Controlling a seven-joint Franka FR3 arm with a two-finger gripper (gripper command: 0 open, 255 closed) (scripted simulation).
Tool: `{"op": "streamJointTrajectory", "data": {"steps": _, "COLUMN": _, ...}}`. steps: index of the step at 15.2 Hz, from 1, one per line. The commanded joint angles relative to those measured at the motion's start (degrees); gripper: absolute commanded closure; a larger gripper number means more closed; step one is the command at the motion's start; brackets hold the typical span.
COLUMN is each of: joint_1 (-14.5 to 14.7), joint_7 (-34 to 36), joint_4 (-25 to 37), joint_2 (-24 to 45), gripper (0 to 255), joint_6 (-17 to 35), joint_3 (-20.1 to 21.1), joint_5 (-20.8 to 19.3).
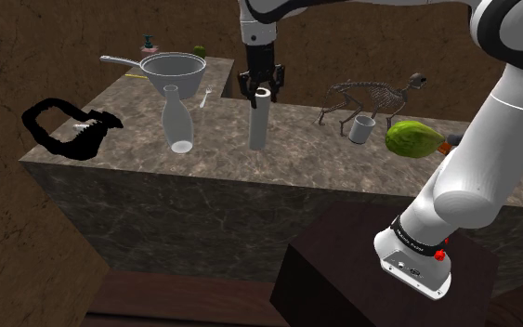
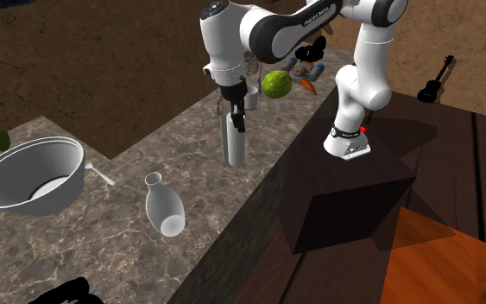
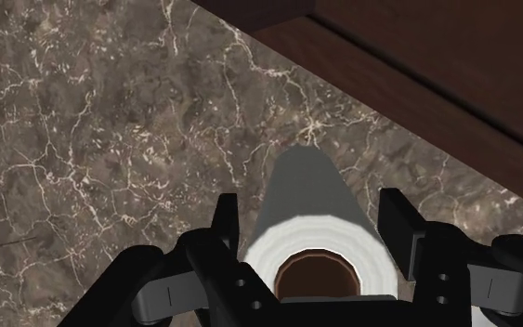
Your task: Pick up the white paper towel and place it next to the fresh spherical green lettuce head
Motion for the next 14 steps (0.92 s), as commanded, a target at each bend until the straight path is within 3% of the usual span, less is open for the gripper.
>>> {"op": "streamJointTrajectory", "data": {"steps": 1, "joint_1": -0.02, "joint_7": -0.06, "joint_4": 1.37, "joint_2": -0.18, "gripper": 255, "joint_6": -1.56, "joint_3": -0.01, "joint_5": 0.02}}
{"op": "streamJointTrajectory", "data": {"steps": 14, "joint_1": 0.12, "joint_7": 0.06, "joint_4": 12.61, "joint_2": 0.74, "gripper": 255, "joint_6": -11.89, "joint_3": 0.07, "joint_5": -0.09}}
